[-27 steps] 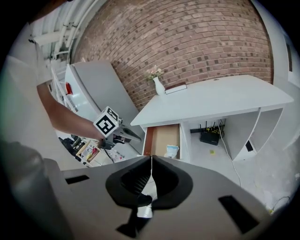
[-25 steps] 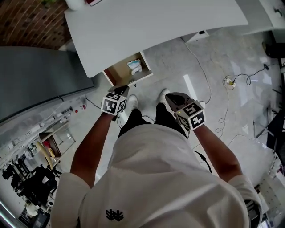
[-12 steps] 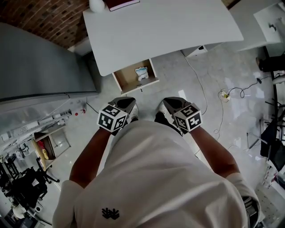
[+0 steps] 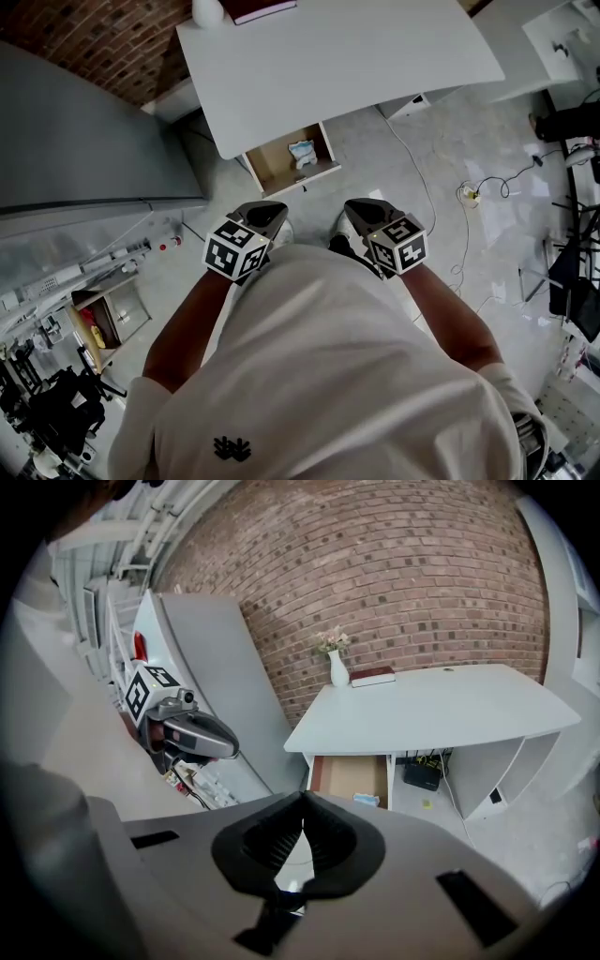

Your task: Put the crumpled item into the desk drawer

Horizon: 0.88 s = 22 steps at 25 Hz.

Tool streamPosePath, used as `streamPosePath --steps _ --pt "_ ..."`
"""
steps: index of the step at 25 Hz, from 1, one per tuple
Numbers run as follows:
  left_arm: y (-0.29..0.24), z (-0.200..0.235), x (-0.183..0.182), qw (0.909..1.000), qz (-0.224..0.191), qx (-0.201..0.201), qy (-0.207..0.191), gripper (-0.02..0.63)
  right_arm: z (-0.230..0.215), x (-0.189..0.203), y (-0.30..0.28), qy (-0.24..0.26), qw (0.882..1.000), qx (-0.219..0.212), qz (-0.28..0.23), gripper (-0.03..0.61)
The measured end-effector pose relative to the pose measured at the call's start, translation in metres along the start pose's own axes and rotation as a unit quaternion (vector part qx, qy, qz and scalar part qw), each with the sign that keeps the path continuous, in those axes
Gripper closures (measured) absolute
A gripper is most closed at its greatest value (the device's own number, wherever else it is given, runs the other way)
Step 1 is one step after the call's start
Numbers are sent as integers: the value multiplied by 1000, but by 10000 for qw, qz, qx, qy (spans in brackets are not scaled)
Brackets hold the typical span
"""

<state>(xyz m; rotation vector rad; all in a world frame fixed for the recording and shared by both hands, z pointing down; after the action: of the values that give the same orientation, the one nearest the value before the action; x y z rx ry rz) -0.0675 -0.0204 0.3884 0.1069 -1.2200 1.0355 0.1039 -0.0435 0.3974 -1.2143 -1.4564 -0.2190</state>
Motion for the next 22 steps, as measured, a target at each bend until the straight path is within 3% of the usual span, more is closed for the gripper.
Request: streamPosePath --steps 22 --pt "33 11 16 9995 27 300 -135 588 51 -2 -14 173 9998 122 -39 549"
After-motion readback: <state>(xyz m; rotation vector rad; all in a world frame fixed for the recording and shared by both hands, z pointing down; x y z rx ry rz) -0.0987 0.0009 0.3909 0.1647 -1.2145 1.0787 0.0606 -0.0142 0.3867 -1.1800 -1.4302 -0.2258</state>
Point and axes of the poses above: the fingertips, and each gripper's own axes: y backward along the fingers, z to its left, x out of its underside, the point moved 4 cm from there along y, backward along the fingers, and after that the axes turned 14 degrees about -z, right-handed, at the moved point
